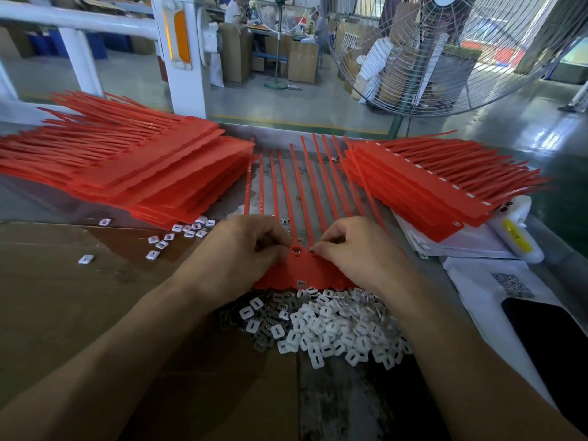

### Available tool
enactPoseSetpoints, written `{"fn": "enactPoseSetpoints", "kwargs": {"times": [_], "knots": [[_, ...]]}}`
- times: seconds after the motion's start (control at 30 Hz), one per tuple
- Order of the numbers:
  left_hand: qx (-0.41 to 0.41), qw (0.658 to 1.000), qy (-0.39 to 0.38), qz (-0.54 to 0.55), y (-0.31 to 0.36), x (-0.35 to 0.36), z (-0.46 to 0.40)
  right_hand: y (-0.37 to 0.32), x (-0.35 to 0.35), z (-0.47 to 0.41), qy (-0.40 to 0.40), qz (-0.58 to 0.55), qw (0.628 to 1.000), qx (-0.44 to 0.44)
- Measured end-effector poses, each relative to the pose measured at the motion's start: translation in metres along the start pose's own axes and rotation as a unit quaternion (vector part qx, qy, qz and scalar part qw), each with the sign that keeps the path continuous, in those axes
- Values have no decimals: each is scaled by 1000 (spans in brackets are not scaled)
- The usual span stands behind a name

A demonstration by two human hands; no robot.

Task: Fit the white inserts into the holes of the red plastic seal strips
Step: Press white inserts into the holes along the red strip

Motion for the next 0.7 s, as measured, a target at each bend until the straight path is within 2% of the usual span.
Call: {"fn": "enactPoseSetpoints", "kwargs": {"times": [0.33, 0.5, 0.6, 0.7], "knots": [[1, 1000, -4, 11, 0, -1, 1, 4, -3, 8, 13, -53, 998, -28], [29, 998, 19, 51, 2, 1, 1, -4, -7, 14, 59, -114, 988, -82], [85, 991, 43, 93, 9, 0, 5, -10, -2, 17, 22, -240, 967, -83], [128, 981, 75, 128, 13, -2, 7, -12, 3, 18, -24, -402, 914, -42]]}}
Point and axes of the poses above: each hand's wrist, its own z-axis away from the middle knuckle, its own x-axis out of the palm, y = z × x, the point moved 2 cm from there along -z, towards the middle knuckle, and after that the axes turned 10 degrees about -x, right-handed, at the moved point
